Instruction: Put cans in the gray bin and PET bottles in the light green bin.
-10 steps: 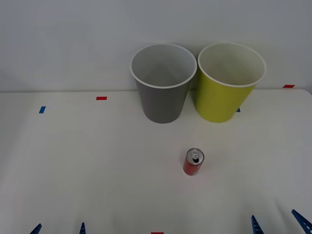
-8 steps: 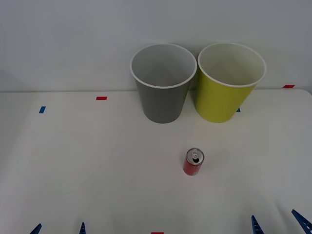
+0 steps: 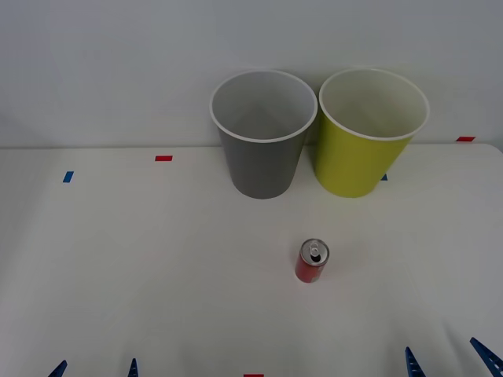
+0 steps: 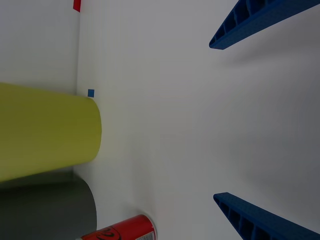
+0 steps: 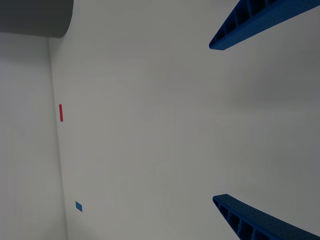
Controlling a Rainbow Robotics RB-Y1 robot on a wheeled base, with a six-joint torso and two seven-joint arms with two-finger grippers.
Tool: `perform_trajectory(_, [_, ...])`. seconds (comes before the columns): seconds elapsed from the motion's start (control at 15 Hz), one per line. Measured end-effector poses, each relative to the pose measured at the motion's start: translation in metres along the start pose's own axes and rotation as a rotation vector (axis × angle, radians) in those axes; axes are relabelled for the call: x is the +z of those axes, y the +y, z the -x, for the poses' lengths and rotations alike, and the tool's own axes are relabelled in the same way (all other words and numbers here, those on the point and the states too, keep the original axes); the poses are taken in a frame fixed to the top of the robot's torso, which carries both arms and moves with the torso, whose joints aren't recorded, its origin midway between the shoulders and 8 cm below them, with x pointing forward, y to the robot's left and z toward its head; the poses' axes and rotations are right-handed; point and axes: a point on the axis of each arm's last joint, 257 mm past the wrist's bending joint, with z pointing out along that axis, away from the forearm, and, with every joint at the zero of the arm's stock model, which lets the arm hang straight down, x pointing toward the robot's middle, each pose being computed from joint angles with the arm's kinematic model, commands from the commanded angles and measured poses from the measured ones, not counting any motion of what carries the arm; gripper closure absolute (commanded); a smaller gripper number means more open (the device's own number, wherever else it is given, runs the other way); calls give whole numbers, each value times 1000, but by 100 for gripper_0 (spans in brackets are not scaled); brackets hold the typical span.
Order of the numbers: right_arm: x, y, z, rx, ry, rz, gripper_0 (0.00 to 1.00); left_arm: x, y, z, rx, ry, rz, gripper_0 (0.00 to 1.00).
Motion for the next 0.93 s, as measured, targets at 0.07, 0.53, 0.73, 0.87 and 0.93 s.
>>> perform_trajectory(0.07, [0, 0, 0, 0, 0, 0, 0, 0, 0, 0, 0, 0, 0, 0])
perform_trajectory(0.53, [0, 0, 0, 0, 0, 0, 0, 0, 0, 0, 0, 0, 0, 0])
perform_trajectory(0.73, [0, 0, 0, 0, 0, 0, 0, 0, 0, 0, 0, 0, 0, 0])
perform_trajectory(0.87, [0, 0, 0, 0, 0, 0, 0, 0, 0, 0, 0, 0, 0, 0])
perform_trajectory(0.93, [0, 0, 0, 0, 0, 0, 0, 0, 0, 0, 0, 0, 0, 0])
